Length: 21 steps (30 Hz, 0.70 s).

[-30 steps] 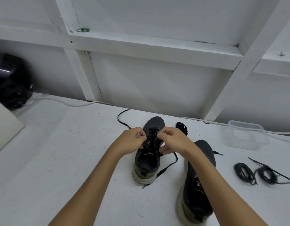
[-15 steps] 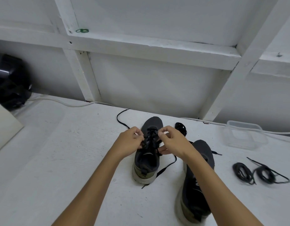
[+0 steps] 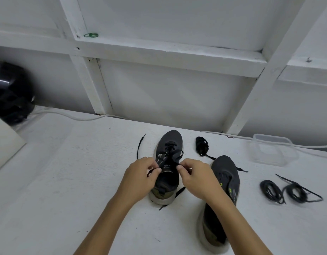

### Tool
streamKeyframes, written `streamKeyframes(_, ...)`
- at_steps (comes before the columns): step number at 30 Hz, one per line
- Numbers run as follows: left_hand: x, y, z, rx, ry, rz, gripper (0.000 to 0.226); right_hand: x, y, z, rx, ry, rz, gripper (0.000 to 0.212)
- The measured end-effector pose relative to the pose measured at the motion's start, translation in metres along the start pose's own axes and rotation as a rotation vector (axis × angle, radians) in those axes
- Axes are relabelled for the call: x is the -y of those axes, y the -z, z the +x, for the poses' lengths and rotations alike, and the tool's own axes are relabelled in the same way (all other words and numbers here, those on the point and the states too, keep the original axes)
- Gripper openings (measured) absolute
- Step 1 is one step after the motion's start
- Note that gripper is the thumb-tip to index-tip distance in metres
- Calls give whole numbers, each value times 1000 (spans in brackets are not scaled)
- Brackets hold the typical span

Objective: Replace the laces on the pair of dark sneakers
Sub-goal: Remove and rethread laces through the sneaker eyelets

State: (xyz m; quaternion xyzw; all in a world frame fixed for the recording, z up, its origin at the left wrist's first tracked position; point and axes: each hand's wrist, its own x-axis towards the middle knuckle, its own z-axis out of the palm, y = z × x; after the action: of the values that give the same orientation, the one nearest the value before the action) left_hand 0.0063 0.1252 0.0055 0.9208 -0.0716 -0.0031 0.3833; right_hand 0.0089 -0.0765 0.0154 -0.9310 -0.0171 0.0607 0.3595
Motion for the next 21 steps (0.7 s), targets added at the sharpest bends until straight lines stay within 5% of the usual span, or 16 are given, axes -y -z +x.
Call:
streamKeyframes(7, -10, 19, 3, 289, 303, -351, 18, 2, 6, -4, 269, -73, 472, 20)
streamKeyframes(11, -8, 34, 7, 530, 318, -584, 15, -7, 14, -7, 396, -151, 691, 18)
streamKeyframes(17, -1, 19, 17, 272, 289, -230, 25, -4, 15, 1, 211, -188, 353, 53)
streamKeyframes(21, -9, 6, 17, 110, 185, -151, 32, 3, 3, 1, -18, -45, 77, 22)
